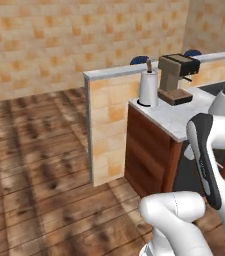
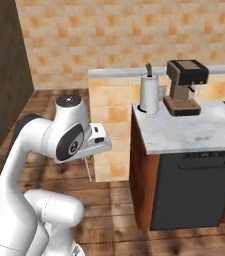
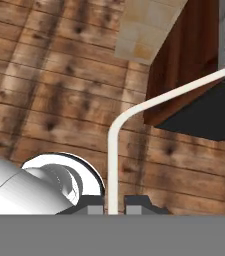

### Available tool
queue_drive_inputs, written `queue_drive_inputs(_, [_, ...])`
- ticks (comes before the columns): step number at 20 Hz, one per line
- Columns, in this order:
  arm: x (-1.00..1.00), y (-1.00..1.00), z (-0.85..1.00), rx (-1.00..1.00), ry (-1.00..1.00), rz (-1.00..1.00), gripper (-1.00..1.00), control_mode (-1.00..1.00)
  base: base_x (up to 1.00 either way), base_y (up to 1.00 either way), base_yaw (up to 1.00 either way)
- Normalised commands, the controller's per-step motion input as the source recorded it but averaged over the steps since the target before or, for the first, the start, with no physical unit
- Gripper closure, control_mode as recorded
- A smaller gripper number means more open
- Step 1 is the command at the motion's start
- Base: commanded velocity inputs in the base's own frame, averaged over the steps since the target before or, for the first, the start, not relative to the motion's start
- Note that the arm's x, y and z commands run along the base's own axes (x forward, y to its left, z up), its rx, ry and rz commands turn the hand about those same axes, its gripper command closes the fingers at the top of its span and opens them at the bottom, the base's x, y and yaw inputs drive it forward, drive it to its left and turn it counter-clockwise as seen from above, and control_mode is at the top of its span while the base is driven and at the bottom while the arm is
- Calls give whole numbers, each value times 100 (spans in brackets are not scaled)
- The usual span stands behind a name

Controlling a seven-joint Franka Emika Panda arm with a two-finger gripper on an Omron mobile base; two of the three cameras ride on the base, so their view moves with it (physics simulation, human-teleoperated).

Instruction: Take a straw from the drawer in front and place it inside the glass cup on the dining counter.

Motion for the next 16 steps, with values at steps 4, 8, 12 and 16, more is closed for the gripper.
queue_drive_inputs(4, [0, 0, 0, 0, 0, 0, 100, 100, 75, 100, 24])
queue_drive_inputs(8, [0, 0, 0, 0, 0, 0, 100, 100, 74, 100, 33])
queue_drive_inputs(12, [0, 0, 0, 0, 0, 0, 100, 100, 81, 100, 37])
queue_drive_inputs(16, [0, 0, 0, 0, 0, 0, 100, 100, 99, 95, 29])
